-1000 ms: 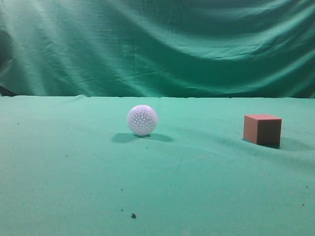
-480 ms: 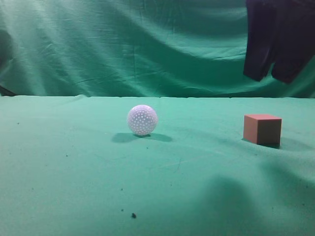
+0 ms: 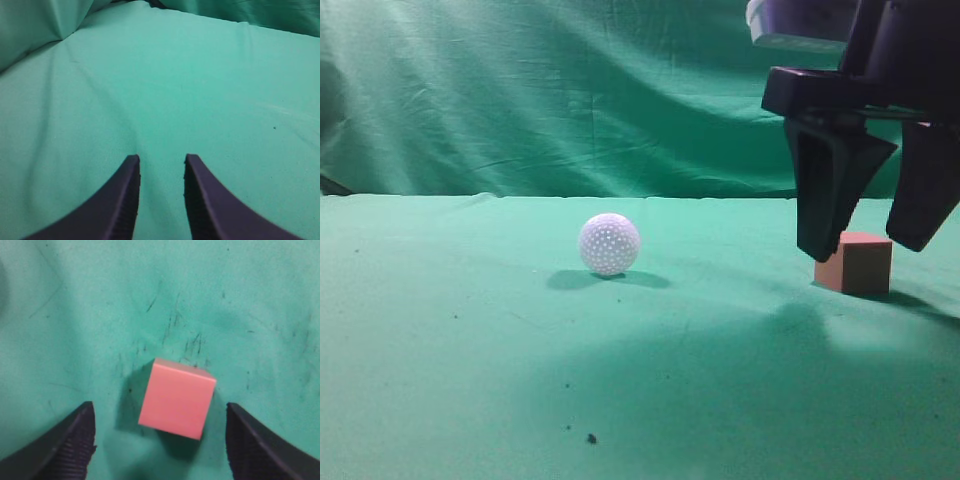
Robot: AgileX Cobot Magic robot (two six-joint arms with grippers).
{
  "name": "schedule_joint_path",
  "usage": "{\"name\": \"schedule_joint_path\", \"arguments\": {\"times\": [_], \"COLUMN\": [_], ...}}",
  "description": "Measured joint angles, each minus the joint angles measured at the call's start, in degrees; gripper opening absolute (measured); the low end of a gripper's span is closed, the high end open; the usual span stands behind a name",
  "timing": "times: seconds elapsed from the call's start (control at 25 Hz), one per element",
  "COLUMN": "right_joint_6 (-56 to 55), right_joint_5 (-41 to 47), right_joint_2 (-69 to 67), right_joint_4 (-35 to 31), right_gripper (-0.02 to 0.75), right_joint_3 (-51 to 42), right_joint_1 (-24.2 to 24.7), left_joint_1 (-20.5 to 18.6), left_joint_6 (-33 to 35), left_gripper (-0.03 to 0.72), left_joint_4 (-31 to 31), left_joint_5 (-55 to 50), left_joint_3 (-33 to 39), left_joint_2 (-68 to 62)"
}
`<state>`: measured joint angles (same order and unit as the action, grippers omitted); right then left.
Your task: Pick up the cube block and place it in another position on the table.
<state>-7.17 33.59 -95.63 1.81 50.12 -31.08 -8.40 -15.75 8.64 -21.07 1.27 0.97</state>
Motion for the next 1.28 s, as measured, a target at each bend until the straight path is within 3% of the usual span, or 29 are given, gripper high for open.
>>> {"name": "schedule_joint_path", "arguments": {"times": [0.04, 0.2, 0.24, 0.48, 0.6, 0.88, 1.28], "right_joint_6": [-0.84, -3.61, -4.04, -10.2, -13.14, -11.98, -8.67], "right_joint_5": [-0.09, -0.1, 0.71, 10.14, 12.79, 9.29, 7.17], "right_joint_2": [-0.52, -1.16, -1.16, -1.16, -1.16, -4.85, -13.35], "right_joint_4": [0.0, 1.05, 1.77, 12.16, 15.36, 10.1, 6.93], "right_gripper": [0.463, 0.236, 0.214, 0.227, 0.227, 0.227, 0.227], "right_joint_3": [0.0, 0.13, 0.58, 9.6, 15.7, 19.37, 19.37], "right_joint_1": [0.0, 0.0, 0.0, 0.0, 2.24, 10.96, 11.61], "left_joint_1": [0.0, 0.0, 0.0, 0.0, 0.0, 0.0, 0.0], "left_joint_6": [0.0, 0.0, 0.0, 0.0, 0.0, 0.0, 0.0], "left_gripper": [0.235, 0.235, 0.235, 0.235, 0.235, 0.235, 0.235], "left_joint_4": [0.0, 0.0, 0.0, 0.0, 0.0, 0.0, 0.0], "left_joint_5": [0.0, 0.0, 0.0, 0.0, 0.0, 0.0, 0.0], "left_joint_3": [0.0, 0.0, 0.0, 0.0, 0.0, 0.0, 0.0], "left_joint_2": [0.0, 0.0, 0.0, 0.0, 0.0, 0.0, 0.0]}}
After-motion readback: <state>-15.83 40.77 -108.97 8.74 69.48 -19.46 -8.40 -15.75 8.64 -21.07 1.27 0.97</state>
